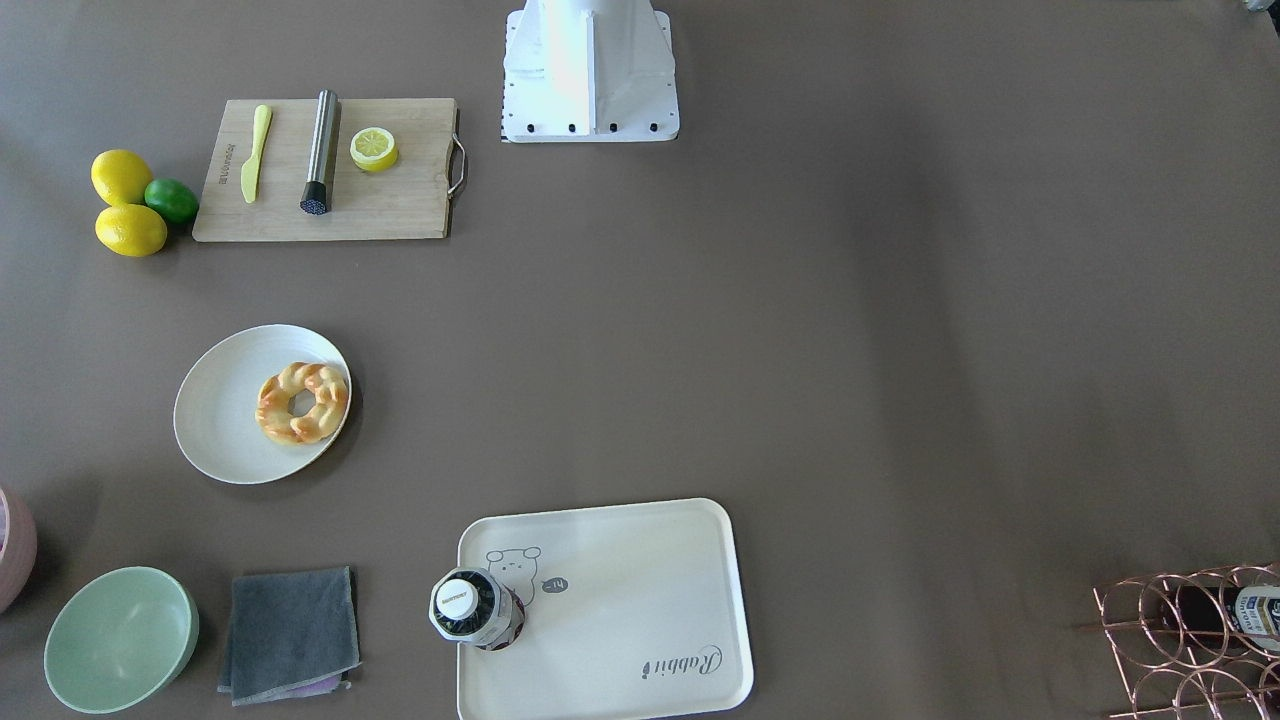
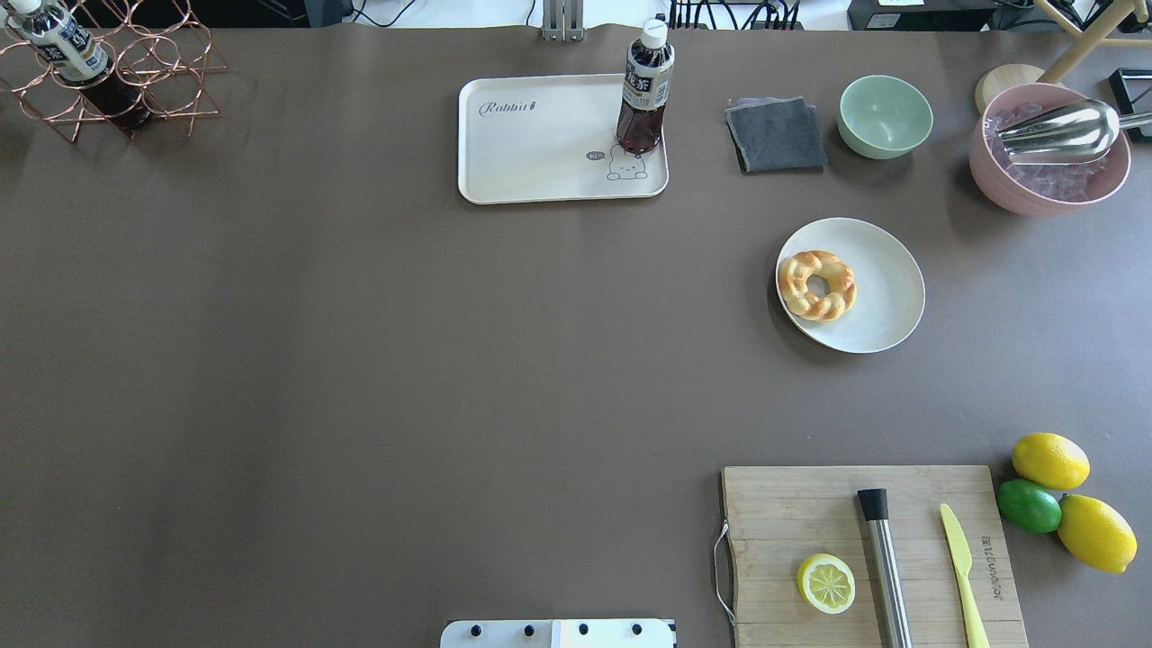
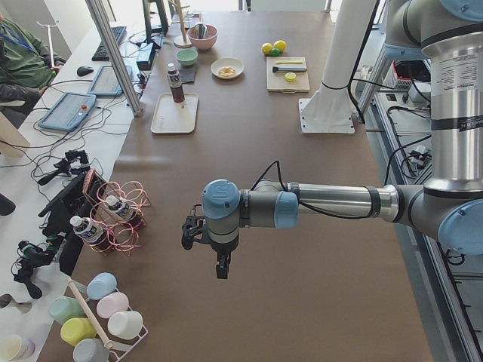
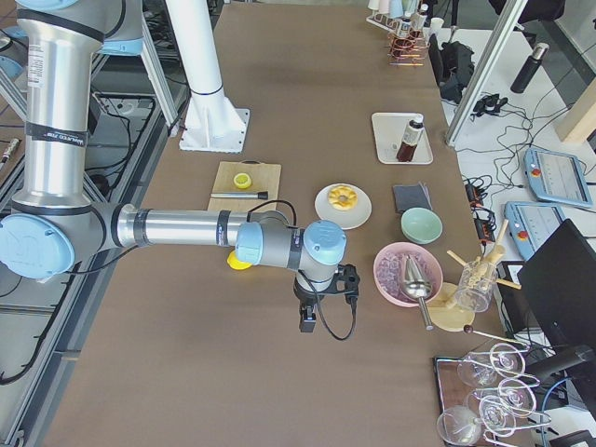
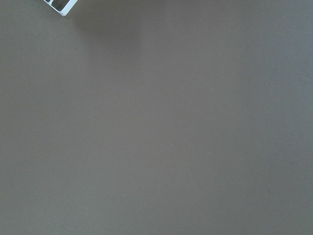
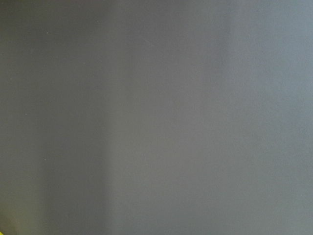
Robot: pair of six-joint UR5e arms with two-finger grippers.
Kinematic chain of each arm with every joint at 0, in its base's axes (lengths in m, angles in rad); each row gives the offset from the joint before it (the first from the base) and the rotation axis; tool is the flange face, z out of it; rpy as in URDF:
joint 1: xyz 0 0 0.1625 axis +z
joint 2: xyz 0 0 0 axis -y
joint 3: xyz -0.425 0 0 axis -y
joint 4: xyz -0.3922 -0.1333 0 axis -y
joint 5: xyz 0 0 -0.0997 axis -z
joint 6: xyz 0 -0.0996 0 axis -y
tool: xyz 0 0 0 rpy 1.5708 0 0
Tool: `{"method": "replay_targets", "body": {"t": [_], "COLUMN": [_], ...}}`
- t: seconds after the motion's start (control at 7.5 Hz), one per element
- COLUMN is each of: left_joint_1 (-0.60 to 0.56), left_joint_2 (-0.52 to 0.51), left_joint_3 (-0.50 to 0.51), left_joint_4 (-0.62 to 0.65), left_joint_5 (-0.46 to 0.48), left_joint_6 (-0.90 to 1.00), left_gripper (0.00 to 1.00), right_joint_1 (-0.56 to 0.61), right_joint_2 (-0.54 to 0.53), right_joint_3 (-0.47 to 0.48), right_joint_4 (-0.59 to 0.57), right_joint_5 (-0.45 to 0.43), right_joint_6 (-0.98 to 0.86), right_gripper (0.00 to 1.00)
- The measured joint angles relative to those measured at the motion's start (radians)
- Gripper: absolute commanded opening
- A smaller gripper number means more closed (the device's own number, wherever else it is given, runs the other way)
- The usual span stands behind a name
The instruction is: Place donut on tray
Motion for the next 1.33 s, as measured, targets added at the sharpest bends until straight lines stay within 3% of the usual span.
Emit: {"method": "replay_targets", "body": {"t": [0.8,1.33], "left_joint_1": [0.0,0.006], "left_joint_2": [-0.002,-0.005], "left_joint_3": [0.005,0.007], "left_joint_4": [-0.137,-0.144], "left_joint_5": [0.0,-0.001], "left_joint_6": [-0.002,-0.006], "left_gripper": [0.98,0.98], "right_joint_1": [-0.001,0.0], "right_joint_2": [0.004,0.002], "right_joint_3": [0.01,0.059], "right_joint_4": [0.003,0.11], "right_joint_5": [0.007,0.04], "right_joint_6": [0.007,0.008], "right_gripper": [1.0,1.0]}}
